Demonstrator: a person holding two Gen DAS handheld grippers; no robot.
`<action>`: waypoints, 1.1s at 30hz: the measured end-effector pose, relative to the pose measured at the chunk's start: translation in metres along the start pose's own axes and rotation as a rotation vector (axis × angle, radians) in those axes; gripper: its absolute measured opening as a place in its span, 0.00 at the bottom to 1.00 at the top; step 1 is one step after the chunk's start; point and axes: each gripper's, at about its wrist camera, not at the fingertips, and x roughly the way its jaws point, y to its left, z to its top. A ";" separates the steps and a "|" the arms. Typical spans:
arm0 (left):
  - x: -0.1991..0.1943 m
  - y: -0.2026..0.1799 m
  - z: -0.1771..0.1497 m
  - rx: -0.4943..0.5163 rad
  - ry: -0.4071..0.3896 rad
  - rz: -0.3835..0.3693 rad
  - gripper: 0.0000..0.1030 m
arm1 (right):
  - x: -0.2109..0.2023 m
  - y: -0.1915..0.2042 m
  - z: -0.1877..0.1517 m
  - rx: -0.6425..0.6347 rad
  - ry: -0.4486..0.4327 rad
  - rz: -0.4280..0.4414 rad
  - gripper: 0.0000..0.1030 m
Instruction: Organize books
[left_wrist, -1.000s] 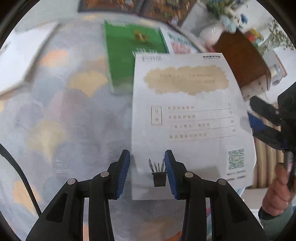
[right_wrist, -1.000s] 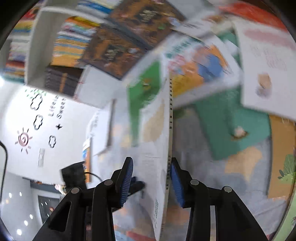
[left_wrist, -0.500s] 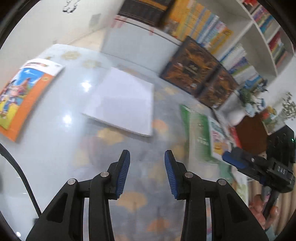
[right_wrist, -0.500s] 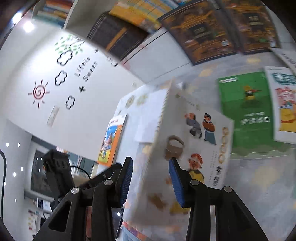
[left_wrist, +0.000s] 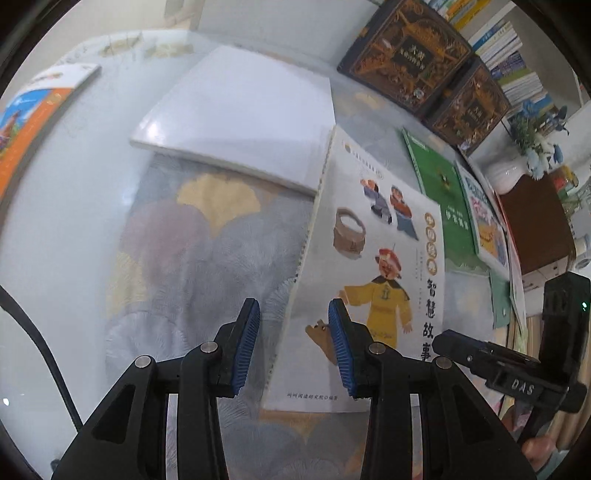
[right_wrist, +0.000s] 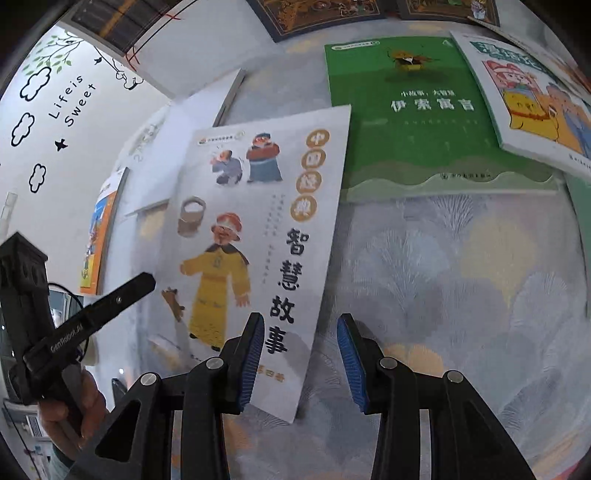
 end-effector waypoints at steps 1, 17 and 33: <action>0.004 0.000 0.000 0.002 0.014 -0.011 0.34 | 0.001 0.004 -0.001 -0.019 -0.009 -0.004 0.38; -0.020 0.003 -0.013 -0.053 -0.035 -0.231 0.14 | 0.000 0.000 -0.005 -0.024 -0.024 0.046 0.31; -0.009 -0.019 0.002 -0.234 -0.011 -0.502 0.09 | -0.017 -0.064 -0.004 0.251 0.047 0.294 0.53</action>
